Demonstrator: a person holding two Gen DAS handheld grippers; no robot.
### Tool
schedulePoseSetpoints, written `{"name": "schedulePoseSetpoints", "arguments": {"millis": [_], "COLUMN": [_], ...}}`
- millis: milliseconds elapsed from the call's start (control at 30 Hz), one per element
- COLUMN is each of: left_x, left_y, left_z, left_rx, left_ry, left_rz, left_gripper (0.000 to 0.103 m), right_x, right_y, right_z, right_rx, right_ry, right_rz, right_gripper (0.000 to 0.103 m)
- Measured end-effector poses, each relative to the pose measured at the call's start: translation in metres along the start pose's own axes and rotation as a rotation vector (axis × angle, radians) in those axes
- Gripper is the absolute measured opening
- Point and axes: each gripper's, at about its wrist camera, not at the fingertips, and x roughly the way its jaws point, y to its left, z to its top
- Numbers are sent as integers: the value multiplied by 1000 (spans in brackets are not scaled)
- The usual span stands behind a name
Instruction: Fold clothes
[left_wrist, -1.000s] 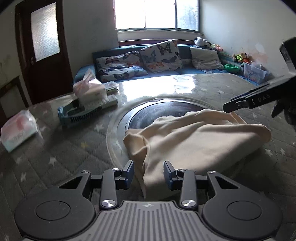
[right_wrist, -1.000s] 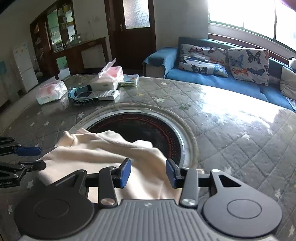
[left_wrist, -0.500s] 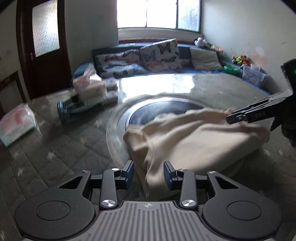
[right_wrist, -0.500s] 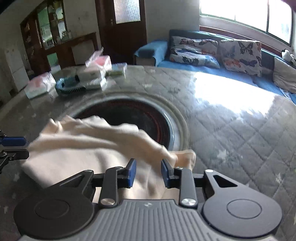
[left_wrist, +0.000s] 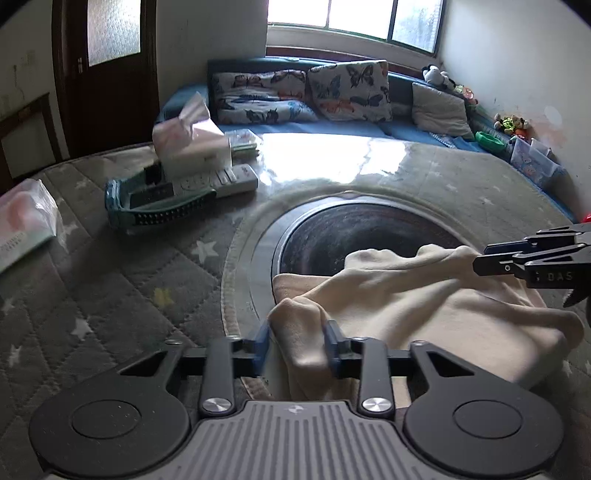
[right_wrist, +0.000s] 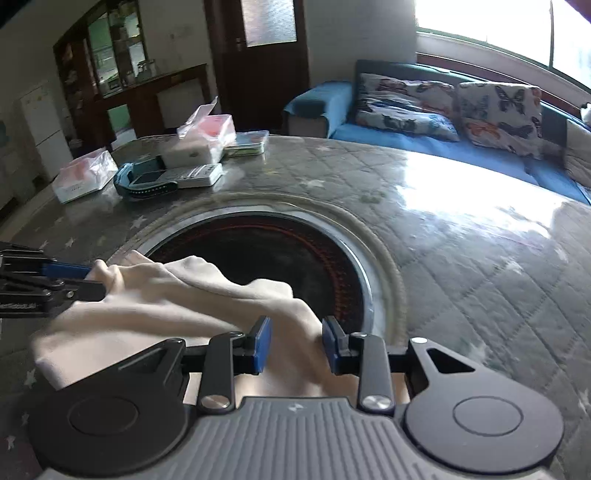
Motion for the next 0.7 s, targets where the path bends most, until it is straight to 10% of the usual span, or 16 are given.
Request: {"name": "schedulePoseSetpoints", "arguments": {"millis": [367, 700], "left_x": [12, 0], "left_y": [-22, -27], "left_z": [3, 13], "left_rx": [155, 123], "left_ry": [-91, -128], "left_rz": [160, 113], "left_gripper": [8, 12], "right_x": [23, 22], "right_y": [5, 38], "right_z": [7, 20], "right_rx": [-11, -98], "right_ry": [13, 9], "right_rz": [7, 98], "right_gripper": [31, 31]}}
